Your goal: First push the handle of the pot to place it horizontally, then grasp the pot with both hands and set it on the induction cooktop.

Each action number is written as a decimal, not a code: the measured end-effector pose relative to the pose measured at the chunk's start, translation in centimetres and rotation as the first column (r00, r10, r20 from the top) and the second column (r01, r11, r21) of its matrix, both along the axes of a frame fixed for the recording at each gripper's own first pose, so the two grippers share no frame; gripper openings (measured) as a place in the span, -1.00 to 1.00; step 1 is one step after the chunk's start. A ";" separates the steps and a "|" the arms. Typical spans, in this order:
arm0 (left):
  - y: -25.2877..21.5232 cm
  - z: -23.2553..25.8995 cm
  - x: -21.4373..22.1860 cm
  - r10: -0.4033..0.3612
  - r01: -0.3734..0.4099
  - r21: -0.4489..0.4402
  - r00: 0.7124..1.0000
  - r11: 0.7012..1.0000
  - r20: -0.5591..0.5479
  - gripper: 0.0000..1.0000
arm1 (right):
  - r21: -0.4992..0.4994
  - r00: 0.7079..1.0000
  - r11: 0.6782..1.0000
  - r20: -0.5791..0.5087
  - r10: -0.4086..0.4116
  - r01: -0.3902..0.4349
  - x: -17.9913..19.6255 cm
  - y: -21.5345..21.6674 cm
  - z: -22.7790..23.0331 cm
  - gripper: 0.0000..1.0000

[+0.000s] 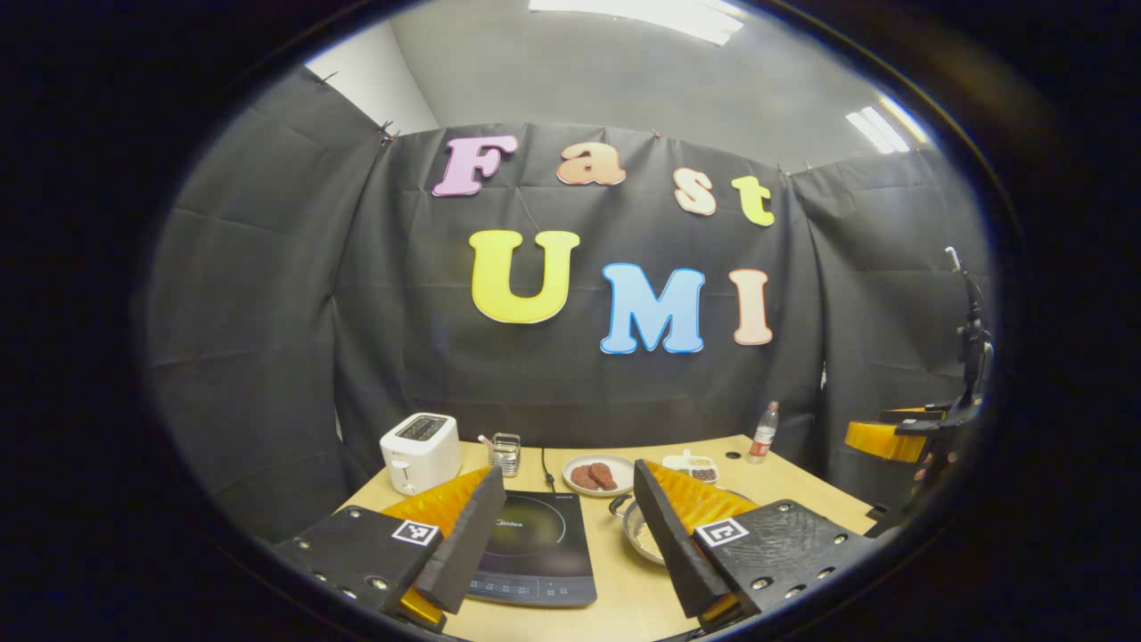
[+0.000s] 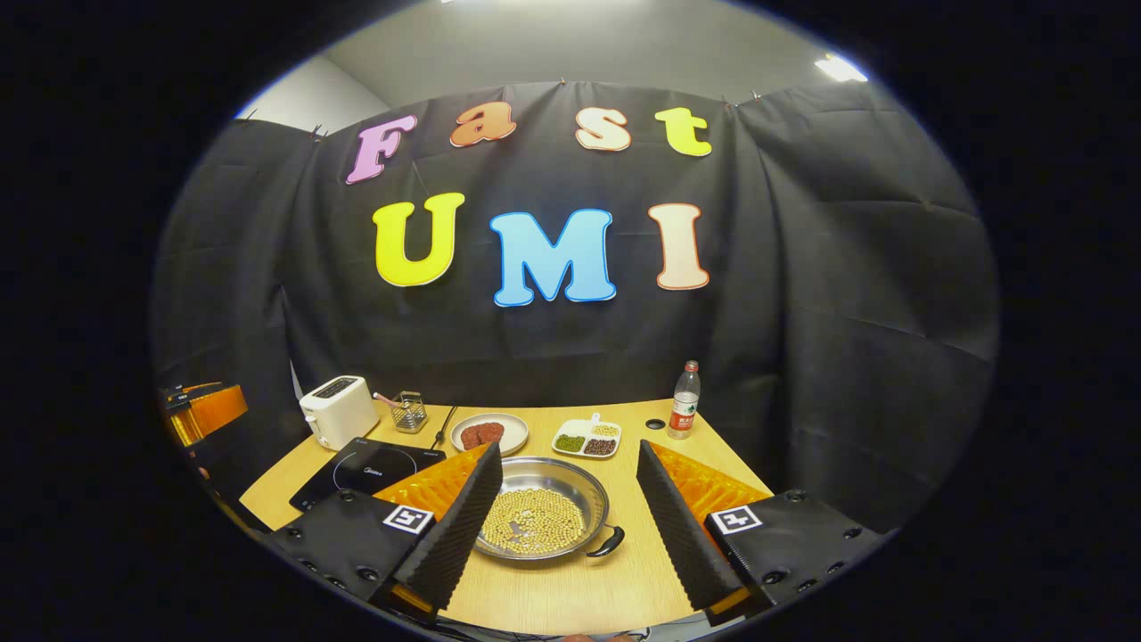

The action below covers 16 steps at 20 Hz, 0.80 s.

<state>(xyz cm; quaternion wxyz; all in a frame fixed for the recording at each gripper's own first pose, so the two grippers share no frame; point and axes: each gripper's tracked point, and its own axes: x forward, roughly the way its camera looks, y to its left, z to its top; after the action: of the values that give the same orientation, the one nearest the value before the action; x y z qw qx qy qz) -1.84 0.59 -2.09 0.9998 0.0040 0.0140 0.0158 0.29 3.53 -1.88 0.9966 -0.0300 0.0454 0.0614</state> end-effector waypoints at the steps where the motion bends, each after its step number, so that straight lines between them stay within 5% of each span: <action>1: -0.1 0.0 0.2 0.000 0.000 0.002 1.000 1.000 -0.004 0.73 | -0.006 1.000 1.000 -0.011 0.008 -0.008 0.2 0.3 -0.3 0.94; 8: -1.8 0.2 2.8 -0.029 0.029 -0.009 0.999 1.000 -0.014 0.73 | -0.059 0.984 0.992 -0.144 0.103 -0.112 2.7 1.7 -1.5 0.80; 12: -2.7 -0.6 4.6 -0.010 0.010 -0.019 0.999 1.000 -0.040 0.73 | -0.114 0.956 0.974 -0.243 0.162 -0.194 4.3 2.2 -4.1 -0.20; 13: -3.0 -0.8 4.8 -0.008 0.007 -0.024 0.999 1.000 -0.045 0.73 | -0.129 0.946 0.966 -0.267 0.184 -0.224 4.7 2.4 -4.9 -0.67; 16: -3.1 -1.4 5.5 0.026 -0.027 -0.021 0.998 0.999 -0.064 0.77 | -0.126 0.891 0.943 -0.384 0.241 -0.309 5.2 3.0 -8.4 -0.94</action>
<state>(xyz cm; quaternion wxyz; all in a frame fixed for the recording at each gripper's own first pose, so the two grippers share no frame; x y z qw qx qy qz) 3.70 -2.46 -3.50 0.9985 -0.0065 0.0459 0.0287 5.52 6.53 -10.33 0.9450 -0.1162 0.2293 0.2023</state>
